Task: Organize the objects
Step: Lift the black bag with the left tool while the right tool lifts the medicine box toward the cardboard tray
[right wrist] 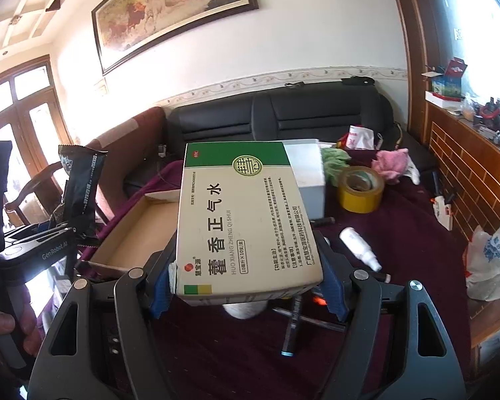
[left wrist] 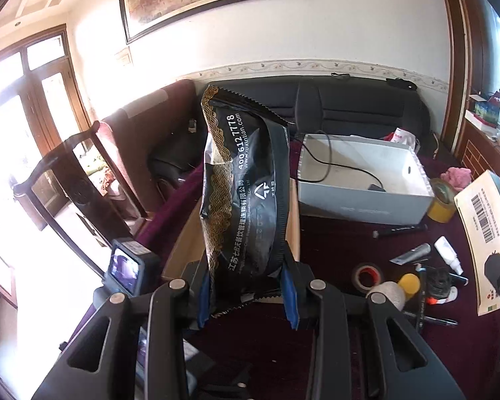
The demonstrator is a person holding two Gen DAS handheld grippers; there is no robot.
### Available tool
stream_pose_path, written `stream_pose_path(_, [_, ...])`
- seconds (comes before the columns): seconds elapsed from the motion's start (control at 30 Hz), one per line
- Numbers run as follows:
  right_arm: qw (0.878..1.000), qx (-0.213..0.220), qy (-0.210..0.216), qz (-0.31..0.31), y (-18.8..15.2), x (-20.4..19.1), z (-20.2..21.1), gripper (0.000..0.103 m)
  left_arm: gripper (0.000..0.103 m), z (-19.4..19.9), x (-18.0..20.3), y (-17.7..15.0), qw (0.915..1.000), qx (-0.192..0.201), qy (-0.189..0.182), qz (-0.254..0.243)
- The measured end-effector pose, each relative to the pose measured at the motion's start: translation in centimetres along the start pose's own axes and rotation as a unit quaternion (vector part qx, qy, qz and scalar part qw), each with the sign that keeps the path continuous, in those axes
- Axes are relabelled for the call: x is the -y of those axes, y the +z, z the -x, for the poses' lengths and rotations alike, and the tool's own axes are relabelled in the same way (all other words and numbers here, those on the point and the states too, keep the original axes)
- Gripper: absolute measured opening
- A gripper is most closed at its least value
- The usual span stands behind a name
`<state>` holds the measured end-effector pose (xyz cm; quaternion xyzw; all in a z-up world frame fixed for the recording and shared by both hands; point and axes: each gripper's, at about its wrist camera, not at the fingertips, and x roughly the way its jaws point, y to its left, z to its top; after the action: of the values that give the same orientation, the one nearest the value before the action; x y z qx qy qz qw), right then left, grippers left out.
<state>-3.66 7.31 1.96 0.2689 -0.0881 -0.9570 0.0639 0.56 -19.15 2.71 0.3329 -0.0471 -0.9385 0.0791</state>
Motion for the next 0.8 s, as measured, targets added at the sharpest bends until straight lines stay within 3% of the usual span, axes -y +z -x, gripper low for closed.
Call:
stream_pose_path(0.47, [1.000,-0.011,0.028,0.006,0.9,-5.6,-2.8,0.073,0.034,-2.6,-5.5,1.2,0.9998,-0.018,0.012,0.006])
stream_pose_path(0.8, [0.998,-0.047,0.051,-0.001,0.9,-9.8,-7.0,0.073,0.034,-6.8,-8.6,2.9,0.9980,-0.062,-0.012,-0.006])
